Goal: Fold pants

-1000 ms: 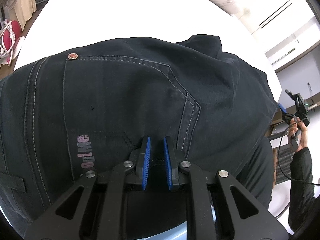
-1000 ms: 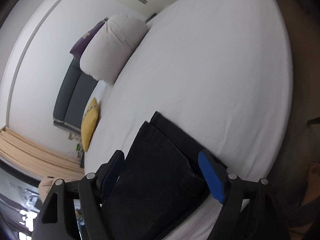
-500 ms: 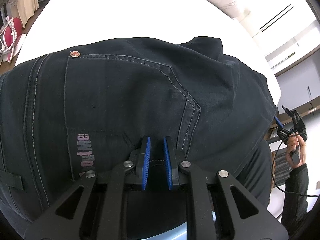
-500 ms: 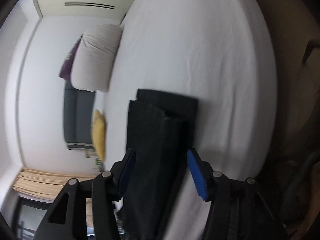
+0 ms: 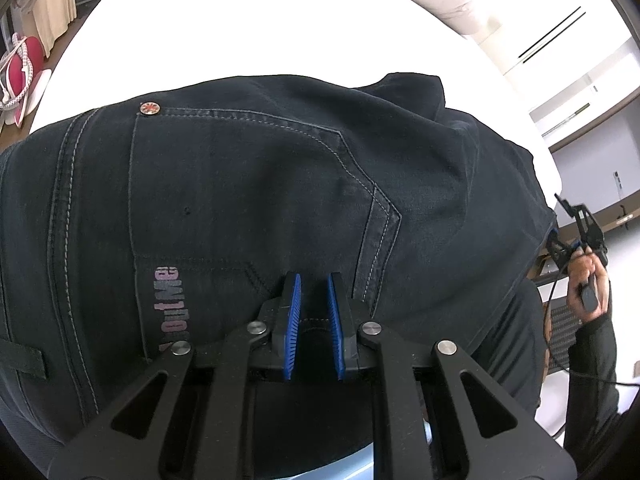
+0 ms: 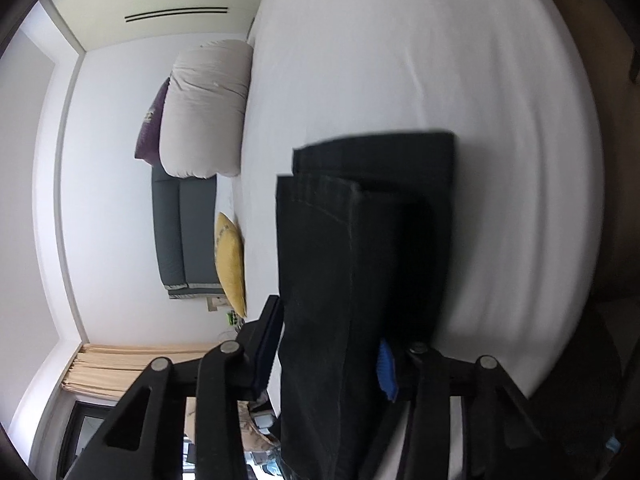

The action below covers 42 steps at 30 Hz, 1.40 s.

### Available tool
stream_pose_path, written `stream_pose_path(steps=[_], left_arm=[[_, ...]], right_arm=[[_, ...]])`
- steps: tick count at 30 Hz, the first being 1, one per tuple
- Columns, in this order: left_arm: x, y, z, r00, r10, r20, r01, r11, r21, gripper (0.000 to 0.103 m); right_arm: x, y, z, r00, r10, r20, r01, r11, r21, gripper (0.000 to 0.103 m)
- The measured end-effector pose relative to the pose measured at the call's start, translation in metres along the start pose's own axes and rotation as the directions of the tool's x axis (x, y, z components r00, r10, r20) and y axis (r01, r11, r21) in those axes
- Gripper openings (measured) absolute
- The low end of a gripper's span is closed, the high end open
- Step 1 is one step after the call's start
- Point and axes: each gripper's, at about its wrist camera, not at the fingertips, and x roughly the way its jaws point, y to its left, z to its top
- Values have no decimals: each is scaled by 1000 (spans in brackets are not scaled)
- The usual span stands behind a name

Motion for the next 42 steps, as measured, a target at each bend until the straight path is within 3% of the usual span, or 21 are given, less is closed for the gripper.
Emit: stream_pose_path(steps=[3,5,6,7,12,24,34,40,42], left_arm=[[0,-2,0,1000,5,2,-5,1000,-3,13],[1,-3,-1,1000,7,4,-7,1000,-6,13],[1,-4,-1,1000,7,4,-7,1000,-7,13],[1,-4,-1,1000,9,3,-9,1000,-7,13],[1,-5,1,1000,7,-6,-7,1000,-18,13],[-1,-4,-2,999,-45,20,45,998,-32,13],[-8,13,-7,997,-75,32,76,996,-42,13],[-9,15,-4,996,-85,40,86,995,-43,13],[-9,15,-5,996,-84,40,86,996,-40,13]], right_arm=[[10,4,12,1000,1,19,-1,1000,-19,40],[18,4,18,1000,-18,13,18,999,-26,24],[22,4,20,1000,-28,9,29,999,-38,10],[23,4,22,999,-41,10,41,998,-49,7],[20,5,25,995,-81,63,88,990,-107,4],[13,-2,33,983,-94,156,112,987,-114,3],[13,-8,38,990,-72,118,89,986,-142,1],[10,-2,35,988,-102,116,124,972,-199,1],[9,3,37,988,-119,102,138,969,-203,8]])
